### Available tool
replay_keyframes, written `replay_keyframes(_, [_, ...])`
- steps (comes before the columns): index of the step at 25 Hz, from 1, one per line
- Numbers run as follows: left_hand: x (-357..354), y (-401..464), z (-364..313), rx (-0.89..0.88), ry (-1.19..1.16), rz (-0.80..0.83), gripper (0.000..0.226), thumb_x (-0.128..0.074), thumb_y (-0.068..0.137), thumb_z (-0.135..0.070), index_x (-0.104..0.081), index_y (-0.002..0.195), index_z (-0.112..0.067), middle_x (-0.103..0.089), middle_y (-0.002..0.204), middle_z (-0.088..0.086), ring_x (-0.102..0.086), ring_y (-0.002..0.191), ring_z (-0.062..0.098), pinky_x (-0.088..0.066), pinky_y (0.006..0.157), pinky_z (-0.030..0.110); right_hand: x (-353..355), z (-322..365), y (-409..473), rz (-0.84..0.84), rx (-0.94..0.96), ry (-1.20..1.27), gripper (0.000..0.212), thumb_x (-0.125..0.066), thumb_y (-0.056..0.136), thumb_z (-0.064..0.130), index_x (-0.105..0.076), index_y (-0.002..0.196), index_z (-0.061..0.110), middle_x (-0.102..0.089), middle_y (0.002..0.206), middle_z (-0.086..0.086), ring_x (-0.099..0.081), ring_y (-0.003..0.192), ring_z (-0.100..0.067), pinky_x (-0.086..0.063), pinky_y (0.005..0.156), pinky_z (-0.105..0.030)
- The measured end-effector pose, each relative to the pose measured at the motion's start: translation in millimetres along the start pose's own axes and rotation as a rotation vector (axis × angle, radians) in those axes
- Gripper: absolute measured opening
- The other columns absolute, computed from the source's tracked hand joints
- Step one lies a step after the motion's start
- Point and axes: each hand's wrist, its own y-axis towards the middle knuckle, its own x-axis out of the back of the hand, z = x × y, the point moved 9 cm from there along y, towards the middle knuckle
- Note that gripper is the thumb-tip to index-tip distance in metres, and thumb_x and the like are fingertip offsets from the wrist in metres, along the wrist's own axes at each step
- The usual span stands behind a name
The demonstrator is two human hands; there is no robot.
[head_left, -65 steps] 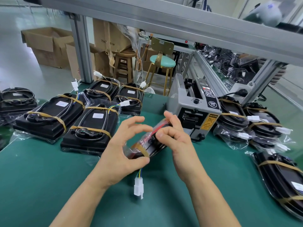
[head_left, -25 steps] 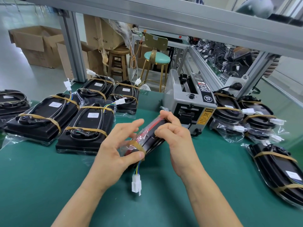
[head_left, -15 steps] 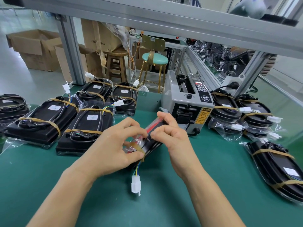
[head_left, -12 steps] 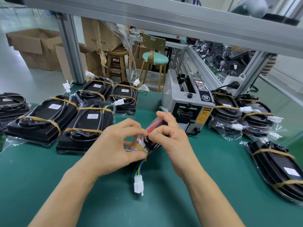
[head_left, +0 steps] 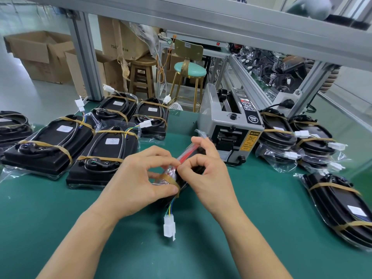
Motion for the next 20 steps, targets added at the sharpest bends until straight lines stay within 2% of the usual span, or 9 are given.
replay_keyframes(2, [-0.1,-0.1,-1.0,-0.008,0.016,-0.01,0.042,-0.08,0.054,-0.019,-0.074,0.093,-0.034,-0.061,0.098,-0.012,-0.063,0.091,0.011,-0.056,0.077,0.023,3.1,-1.0,-1.1,-0.052,0.0,-0.002,0.018,-0.073,0.077,0.004,-0.063,0.064,0.012,-0.044,0.134,0.013,-0.037,0.13,0.003,-0.032,0.1,-0.013])
replay_keyframes(3, [0.2,-0.7,-1.3,-0.012,0.019,-0.013,0.042,-0.08,0.054,-0.019,-0.074,0.093,-0.035,-0.061,0.098,-0.013,-0.063,0.091,0.01,-0.056,0.077,0.022,4.8,-1.5,-1.3,-0.087,-0.001,0.026,0.015,-0.073,0.075,0.001,-0.063,0.073,0.013,-0.044,0.132,0.011,-0.042,0.123,0.004,-0.034,0.095,-0.012])
replay_keyframes(6, [0.9,-2.1,-0.6,-0.018,0.023,-0.022,0.042,-0.081,0.055,-0.02,-0.074,0.094,-0.033,-0.062,0.099,-0.013,-0.063,0.091,0.009,-0.056,0.076,0.022,6.9,-7.8,-0.5,-0.208,-0.012,0.203,0.045,-0.065,0.071,-0.011,-0.054,0.106,0.015,-0.048,0.129,-0.001,-0.049,0.113,-0.01,-0.041,0.099,-0.028])
replay_keyframes(7, [0.8,-2.6,-0.5,-0.017,0.015,-0.025,0.042,-0.081,0.055,-0.019,-0.074,0.094,-0.033,-0.062,0.099,-0.013,-0.063,0.09,0.009,-0.056,0.076,0.022,6.2,-7.7,-0.2,-0.222,-0.015,0.23,0.047,-0.064,0.072,-0.01,-0.053,0.11,0.016,-0.047,0.13,-0.002,-0.048,0.115,-0.01,-0.041,0.101,-0.031])
replay_keyframes(9, [1.2,-2.7,-1.1,-0.027,-0.012,-0.035,0.042,-0.081,0.055,-0.017,-0.074,0.093,-0.032,-0.063,0.099,-0.012,-0.063,0.089,0.009,-0.056,0.075,0.021,2.4,-6.7,0.3,-0.21,0.007,0.217,0.047,-0.065,0.073,-0.005,-0.052,0.113,0.016,-0.044,0.133,0.001,-0.044,0.121,-0.007,-0.037,0.107,-0.029])
replay_keyframes(12, [2.6,-2.9,0.3,-0.032,-0.021,-0.047,0.044,-0.081,0.054,-0.015,-0.073,0.094,-0.034,-0.064,0.1,-0.011,-0.064,0.09,0.009,-0.055,0.074,0.019,3.8,-9.4,-0.1,-0.203,-0.005,0.238,0.05,-0.065,0.072,-0.005,-0.052,0.113,0.021,-0.046,0.133,-0.001,-0.044,0.124,-0.013,-0.035,0.11,-0.037])
replay_keyframes(15, [3.2,-3.1,3.4,-0.037,-0.004,-0.027,0.049,-0.086,0.058,-0.009,-0.072,0.098,-0.035,-0.064,0.104,-0.01,-0.063,0.097,0.01,-0.055,0.077,0.022,-2.9,-1.1,-3.3,-0.099,0.064,0.108,0.062,-0.075,0.066,0.015,-0.047,0.119,0.03,-0.032,0.143,0.011,-0.031,0.135,-0.004,-0.027,0.113,-0.024])
replay_keyframes(18, [2.1,-3.2,-0.4,-0.078,0.047,0.002,0.048,-0.077,0.063,-0.018,-0.07,0.104,-0.041,-0.062,0.11,-0.012,-0.061,0.102,0.006,-0.049,0.078,0.012,1.2,-1.0,2.2,-0.011,0.052,-0.081,0.079,-0.076,0.054,0.04,-0.037,0.122,0.044,-0.021,0.141,0.03,-0.022,0.136,0.008,-0.021,0.114,-0.029])
replay_keyframes(20, [3.3,-3.9,-2.8,-0.111,0.129,0.016,0.043,-0.073,0.065,-0.02,-0.072,0.102,-0.041,-0.06,0.11,-0.013,-0.061,0.099,0.005,-0.045,0.081,0.007,18.9,-7.8,10.7,-0.011,0.025,-0.132,0.083,-0.077,0.054,0.039,-0.038,0.127,0.042,-0.025,0.139,0.031,-0.027,0.131,0.009,-0.023,0.115,-0.033])
